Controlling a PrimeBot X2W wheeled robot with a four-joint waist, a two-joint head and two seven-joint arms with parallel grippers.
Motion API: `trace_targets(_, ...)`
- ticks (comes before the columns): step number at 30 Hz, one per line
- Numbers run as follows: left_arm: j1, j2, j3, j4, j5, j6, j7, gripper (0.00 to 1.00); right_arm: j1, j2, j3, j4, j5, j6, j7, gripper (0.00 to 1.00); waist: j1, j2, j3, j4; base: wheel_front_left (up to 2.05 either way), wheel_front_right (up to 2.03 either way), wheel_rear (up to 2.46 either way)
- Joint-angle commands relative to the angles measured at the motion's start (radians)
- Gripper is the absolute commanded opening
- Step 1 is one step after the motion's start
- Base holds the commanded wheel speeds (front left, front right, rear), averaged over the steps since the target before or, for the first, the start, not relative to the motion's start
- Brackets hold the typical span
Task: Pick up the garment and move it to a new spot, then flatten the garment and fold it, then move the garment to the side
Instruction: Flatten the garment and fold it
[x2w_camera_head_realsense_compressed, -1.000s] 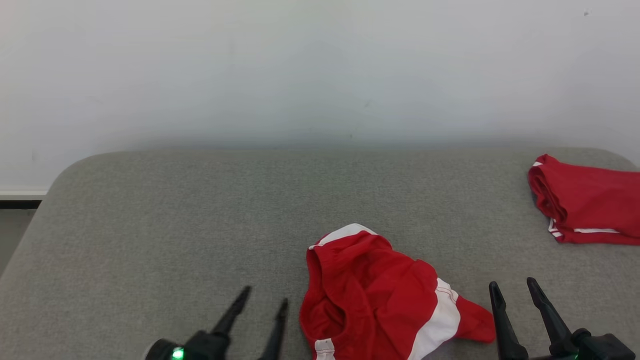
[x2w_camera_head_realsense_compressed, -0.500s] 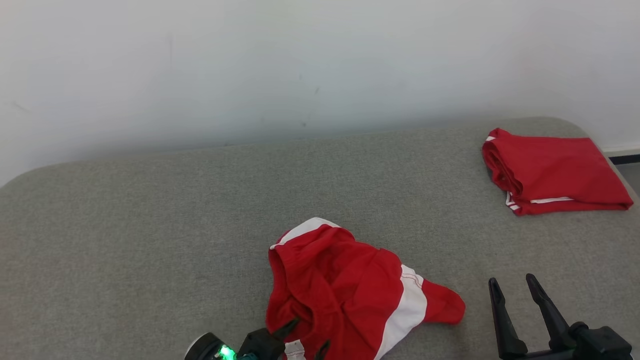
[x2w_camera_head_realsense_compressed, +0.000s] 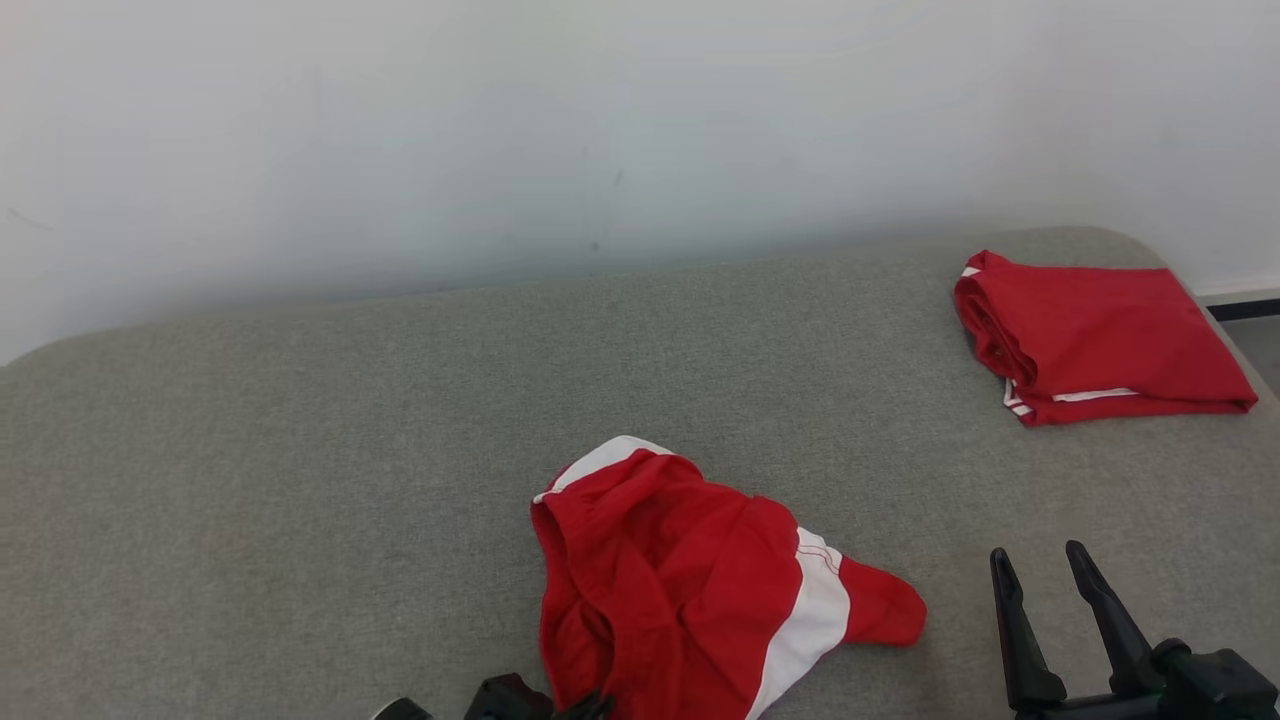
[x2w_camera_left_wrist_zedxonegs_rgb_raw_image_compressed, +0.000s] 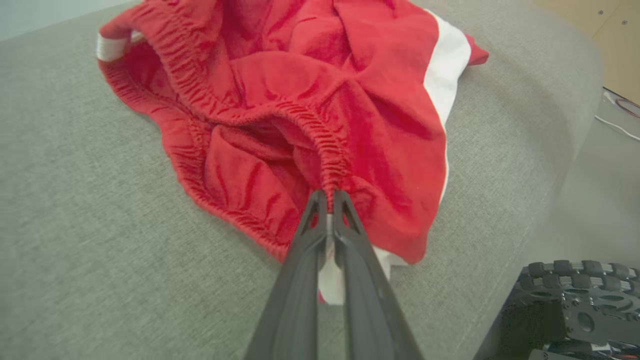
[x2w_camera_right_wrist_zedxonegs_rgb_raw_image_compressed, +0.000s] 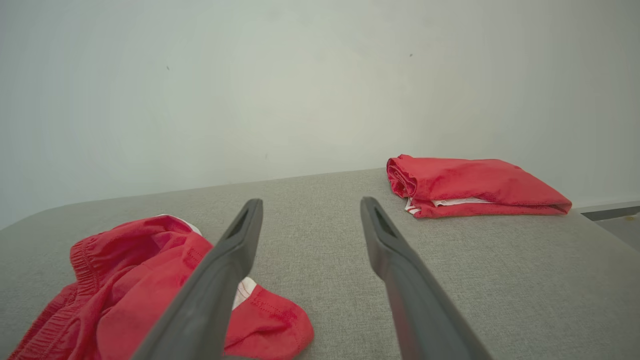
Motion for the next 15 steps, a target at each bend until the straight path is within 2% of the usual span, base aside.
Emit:
trace_targets(1, -0.016, 0.005, 0.006, 0.011, -0.003, 0.002, -0.02, 0.0, 0.005, 0.0, 0.001, -0.004, -0.007, -0.002, 0.0, 1.0, -0.0001, 0.0, -0.005, 0.016, 0.0, 0.0, 0.0)
trace_targets(6, -0.02, 0.027, 0.072, 0.008, -0.038, 0.038, -0.072, 0.0, 0.014, 0.002, -0.007, -0.005, -0.007, -0.002, 0.0, 1.0, -0.0001, 0.0, -0.017, 0.047, 0.0, 0.0, 0.0)
trace_targets(15, 0.079, 0.084, 0.162, -0.045, -0.095, 0.099, -0.104, 0.0, 0.03, 0.006, -0.009, 0.008, -0.003, -0.002, 0.0, 1.0, -0.0001, 0.0, -0.028, 0.085, 0.0, 0.0, 0.0)
